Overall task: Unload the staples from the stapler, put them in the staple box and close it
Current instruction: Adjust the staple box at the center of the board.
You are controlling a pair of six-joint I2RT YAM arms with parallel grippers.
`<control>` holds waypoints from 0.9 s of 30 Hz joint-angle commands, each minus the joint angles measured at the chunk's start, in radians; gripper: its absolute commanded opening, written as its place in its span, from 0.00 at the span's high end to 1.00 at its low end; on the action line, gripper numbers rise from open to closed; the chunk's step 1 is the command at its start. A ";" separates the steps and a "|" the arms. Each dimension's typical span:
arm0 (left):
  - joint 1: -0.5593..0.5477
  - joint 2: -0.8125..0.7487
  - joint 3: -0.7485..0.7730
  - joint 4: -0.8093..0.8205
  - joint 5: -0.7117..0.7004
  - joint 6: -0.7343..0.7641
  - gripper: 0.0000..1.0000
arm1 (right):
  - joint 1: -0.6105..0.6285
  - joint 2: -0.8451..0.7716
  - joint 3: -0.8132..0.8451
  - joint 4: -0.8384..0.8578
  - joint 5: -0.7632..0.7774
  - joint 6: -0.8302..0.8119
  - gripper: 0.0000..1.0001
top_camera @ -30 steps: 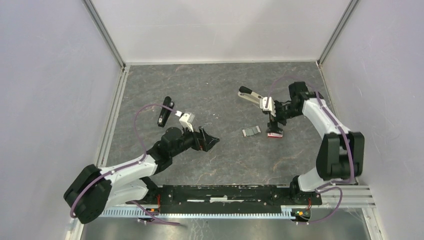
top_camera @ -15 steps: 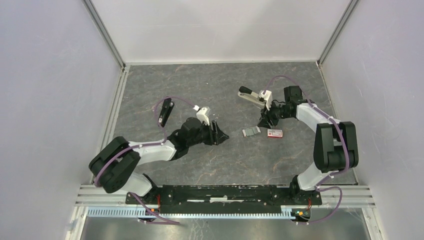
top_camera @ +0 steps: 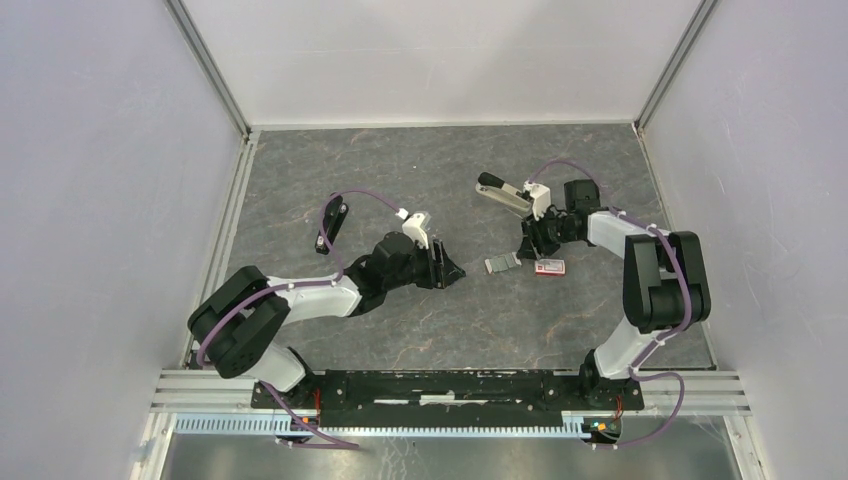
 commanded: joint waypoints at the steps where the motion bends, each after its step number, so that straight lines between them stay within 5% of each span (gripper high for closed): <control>1: -0.006 -0.030 -0.007 0.018 -0.031 -0.007 0.40 | 0.000 0.033 0.004 0.015 -0.039 0.058 0.57; 17: -0.006 -0.043 -0.023 0.022 -0.034 0.002 0.39 | 0.037 0.073 -0.018 -0.043 -0.121 0.060 0.74; 27: -0.007 0.097 0.149 -0.097 -0.073 0.023 0.43 | 0.026 -0.023 -0.026 -0.034 -0.075 0.034 0.68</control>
